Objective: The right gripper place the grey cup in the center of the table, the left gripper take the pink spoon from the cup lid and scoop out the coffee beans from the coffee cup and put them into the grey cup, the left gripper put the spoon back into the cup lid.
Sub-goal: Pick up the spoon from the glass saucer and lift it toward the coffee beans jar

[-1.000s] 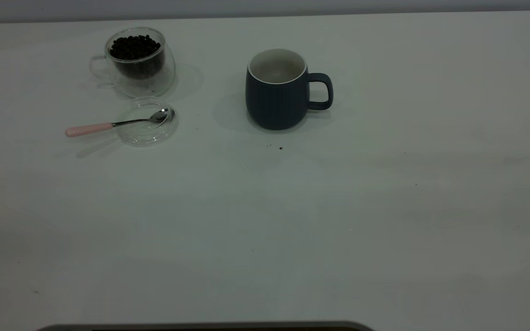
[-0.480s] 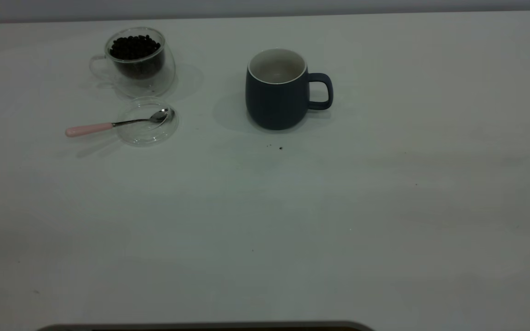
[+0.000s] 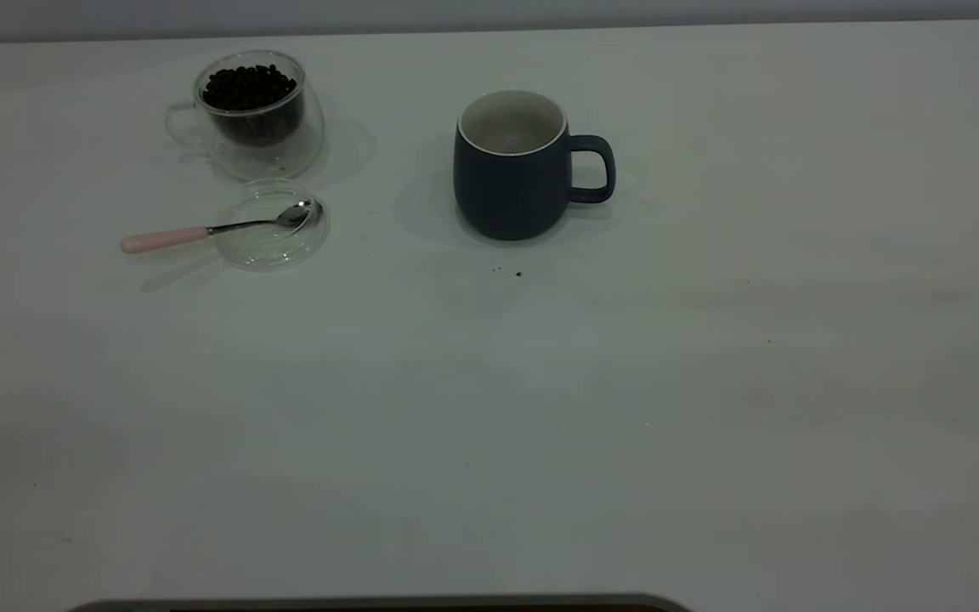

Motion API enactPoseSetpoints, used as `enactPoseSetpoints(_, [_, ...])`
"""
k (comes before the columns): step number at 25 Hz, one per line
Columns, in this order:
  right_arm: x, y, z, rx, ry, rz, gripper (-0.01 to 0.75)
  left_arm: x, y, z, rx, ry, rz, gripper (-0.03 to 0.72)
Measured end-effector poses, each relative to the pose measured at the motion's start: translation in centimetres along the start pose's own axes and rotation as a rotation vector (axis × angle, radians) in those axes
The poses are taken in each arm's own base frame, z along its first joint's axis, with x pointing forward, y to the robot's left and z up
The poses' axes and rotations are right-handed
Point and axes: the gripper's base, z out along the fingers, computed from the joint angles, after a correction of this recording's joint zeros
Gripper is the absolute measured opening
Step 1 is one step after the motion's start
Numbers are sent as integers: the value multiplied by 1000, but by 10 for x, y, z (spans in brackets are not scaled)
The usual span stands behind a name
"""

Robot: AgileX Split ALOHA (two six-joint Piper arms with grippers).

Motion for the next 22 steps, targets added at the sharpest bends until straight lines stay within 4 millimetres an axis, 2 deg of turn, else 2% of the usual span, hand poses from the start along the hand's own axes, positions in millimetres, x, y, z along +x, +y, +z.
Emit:
enactPoseSetpoints(6, [0, 0, 0, 0, 0, 0, 496, -6, 0, -3, -1, -31, -32, 370])
enactPoseSetpoints(8, [0, 0, 0, 0, 0, 0, 496, -20, 1, -4, -1, -55, -65, 367])
enactPoseSetpoints(11, [0, 0, 0, 0, 0, 0, 496, -53, 3, 1, -20, -46, -129, 360])
enactPoseSetpoints(14, [0, 0, 0, 0, 0, 0, 496, -87, 6, 19, -42, 16, -222, 357])
enactPoseSetpoints(16, [0, 0, 0, 0, 0, 0, 496, -108, 6, 39, -51, 81, -286, 356])
enactPoseSetpoints(19, [0, 0, 0, 0, 1, 0, 496, -128, 6, 74, -73, 194, -350, 356])
enactPoseSetpoints(22, [0, 0, 0, 0, 1, 0, 496, -139, 11, 111, -144, 286, -355, 356])
